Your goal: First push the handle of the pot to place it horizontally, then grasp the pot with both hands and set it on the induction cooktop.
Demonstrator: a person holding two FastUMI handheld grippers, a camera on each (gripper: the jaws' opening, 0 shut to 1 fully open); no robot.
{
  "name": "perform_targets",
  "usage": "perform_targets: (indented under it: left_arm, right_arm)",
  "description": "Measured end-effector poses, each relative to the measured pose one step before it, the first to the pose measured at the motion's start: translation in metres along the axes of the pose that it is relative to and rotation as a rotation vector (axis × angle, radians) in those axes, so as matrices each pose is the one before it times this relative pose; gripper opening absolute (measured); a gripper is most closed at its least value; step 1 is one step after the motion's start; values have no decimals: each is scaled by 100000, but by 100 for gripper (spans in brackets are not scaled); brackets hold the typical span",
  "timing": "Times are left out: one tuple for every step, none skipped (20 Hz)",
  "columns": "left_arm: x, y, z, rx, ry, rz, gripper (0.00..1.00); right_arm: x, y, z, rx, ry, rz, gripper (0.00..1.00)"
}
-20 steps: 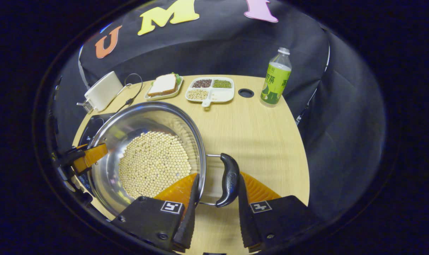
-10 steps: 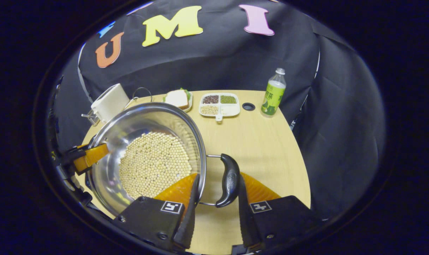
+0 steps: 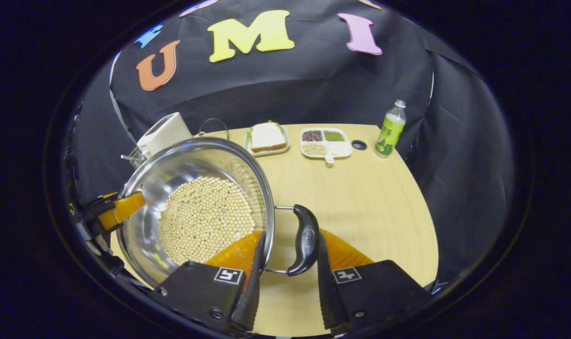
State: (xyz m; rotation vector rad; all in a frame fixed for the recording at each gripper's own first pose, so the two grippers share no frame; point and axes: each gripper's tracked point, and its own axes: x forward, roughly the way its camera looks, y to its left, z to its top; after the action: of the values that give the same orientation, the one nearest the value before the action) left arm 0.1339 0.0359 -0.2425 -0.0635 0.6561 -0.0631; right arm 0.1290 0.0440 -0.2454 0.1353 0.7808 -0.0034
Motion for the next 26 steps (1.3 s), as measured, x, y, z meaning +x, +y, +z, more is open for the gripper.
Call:
perform_targets:
  left_arm:
    - [17,758,-47,-86,191,222,55]
    - [-5,836,-34,-52,89,340,55]
    - [-7,741,-15,217,125,418,55]
    - [19,898,-91,309,160,486,55]
    - [88,780,-123,56,447,342,55]
    - [76,749,28,-148,116,232,55]
    - [69,624,-95,-172,391,50,55]
    - [165,564,74,19,-20,45,55]
    - [164,628,-27,151,74,29,55]
    - [231,566,-248,-133,544,245,55]
    - [235,546,-88,-418,470,141,55]
    - [168,575,-29,-652,169,-67,55]
    - [252,520,-44,-412,-155,146,55]
    - [101,389,-130,288,494,151,55]
    - [287,632,-72,109,61,395,55]
    - [255,555,27,-33,98,283,55]
    - [225,511,-190,-286,622,36,55]
    - [244,378,-198,-253,551,143,55]
    - [304,513,-46,65,-45,296,55]
    - [202,450,-98,-124,376,341,55]
    - [294,362,-161,-171,361,176,55]
    - [323,327,-62,-86,23,24,55]
    - [342,269,-130,-25,190,60,55]
    - [266,258,-98,143,175,-124,55]
    - [320,77,-69,-107,197,-39,55]
    - [274,78,-123,-113,318,-120,55]
  right_arm:
    - [177,821,-27,-285,235,351,53]
    - [179,895,35,58,327,318,53]
    - [33,760,-73,458,372,233,53]
    - [258,892,-66,-331,670,400,53]
    - [143,748,-15,-287,438,259,53]
    - [97,674,-11,-244,577,216,53]
    - [313,731,121,-227,209,134,53]
    - [292,632,53,-421,117,118,53]
    - [283,707,6,161,543,-58,53]
    - [146,634,22,-53,854,-61,53]
    - [211,569,-41,-870,462,54,53]
    - [203,510,217,-470,-4,-159,53]
    - [231,518,133,-379,112,-227,53]
    - [102,499,-5,-261,348,-163,53]
    - [490,505,-162,219,1039,-1,53]
    - [274,581,-44,-551,794,388,53]
    - [309,545,116,-293,458,111,53]
    - [413,464,53,-193,338,-30,53]
    - [182,69,-189,-192,289,106,53]
    - [360,274,-121,-38,309,103,53]
    - [340,444,99,-117,454,20,53]
    - [467,428,22,233,252,-70,53]
    - [296,573,141,318,370,-76,53]
    - [417,304,12,142,420,-126,53]
    - [184,167,-130,386,468,-197,53]
    - [185,129,-39,-149,255,-398,53]
